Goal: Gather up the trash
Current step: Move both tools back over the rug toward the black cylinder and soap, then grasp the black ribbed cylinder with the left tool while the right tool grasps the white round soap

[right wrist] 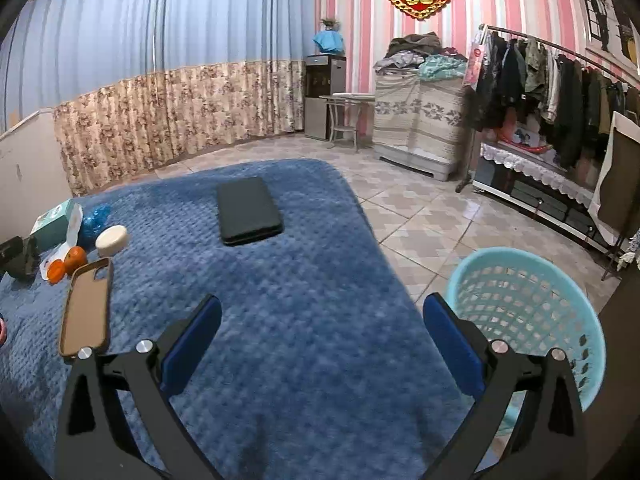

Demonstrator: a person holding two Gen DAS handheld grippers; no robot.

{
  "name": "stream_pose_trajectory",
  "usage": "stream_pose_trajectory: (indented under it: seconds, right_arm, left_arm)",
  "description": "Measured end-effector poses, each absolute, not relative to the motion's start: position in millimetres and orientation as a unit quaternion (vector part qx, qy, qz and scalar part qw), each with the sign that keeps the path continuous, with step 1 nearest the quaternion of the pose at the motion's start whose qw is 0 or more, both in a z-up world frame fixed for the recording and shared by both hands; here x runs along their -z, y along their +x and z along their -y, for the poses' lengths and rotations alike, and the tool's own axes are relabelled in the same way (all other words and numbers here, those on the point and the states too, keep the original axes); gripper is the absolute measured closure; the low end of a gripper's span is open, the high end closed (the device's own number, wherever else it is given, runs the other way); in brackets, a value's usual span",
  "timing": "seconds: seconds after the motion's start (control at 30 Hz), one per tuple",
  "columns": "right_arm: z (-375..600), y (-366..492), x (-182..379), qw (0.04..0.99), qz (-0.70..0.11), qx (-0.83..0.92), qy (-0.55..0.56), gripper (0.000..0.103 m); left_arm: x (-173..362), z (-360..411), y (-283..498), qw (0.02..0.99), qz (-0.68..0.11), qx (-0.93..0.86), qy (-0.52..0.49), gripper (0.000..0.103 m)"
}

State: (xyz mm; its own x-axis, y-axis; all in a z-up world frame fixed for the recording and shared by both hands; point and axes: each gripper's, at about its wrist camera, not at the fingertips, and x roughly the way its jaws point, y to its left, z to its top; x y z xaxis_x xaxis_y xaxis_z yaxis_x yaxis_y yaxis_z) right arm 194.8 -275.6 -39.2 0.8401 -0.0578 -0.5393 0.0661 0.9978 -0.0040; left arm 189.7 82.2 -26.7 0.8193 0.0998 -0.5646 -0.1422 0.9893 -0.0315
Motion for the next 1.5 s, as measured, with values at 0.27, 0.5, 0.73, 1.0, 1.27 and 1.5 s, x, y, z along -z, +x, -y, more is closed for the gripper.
stream_pose_trajectory:
  seconds: [0.27,0.5,0.73,1.0,1.27,1.5]
  right_arm:
    - [253.8,202.3,43.4,0.958,-0.285,0.018,-0.009,0.004]
    - [248.4,205.4,48.5,0.955,-0.295,0.015,-0.016,0.004]
    - [250.4,208.5,52.6,0.952,-0.305,0.023,-0.020,0.004]
    - [243.0,215.8,55.5,0.950,-0.310,0.021,-0.024,0.004]
    - [213.2,232.2,54.1,0.949,-0.312,-0.005,-0.044,0.004]
    - [182.1,248.9,53.1,0.947,-0.315,-0.036,-0.050,0.004]
  left_arm:
    - [37.4,-140.1,198.3,0.945,-0.299,-0.121,-0.058,0.005]
    - [50.1,-171.5,213.5,0.934,-0.311,-0.158,-0.076,0.005]
    - [63.0,-183.0,236.5,0.922,-0.334,-0.171,-0.094,0.005]
    - [77.8,-196.6,252.3,0.909,-0.353,-0.196,-0.102,0.005]
    - [83.4,-207.0,255.5,0.902,-0.357,-0.205,-0.130,0.006]
    - [90.3,-209.3,255.8,0.895,-0.379,-0.187,-0.146,0.025]
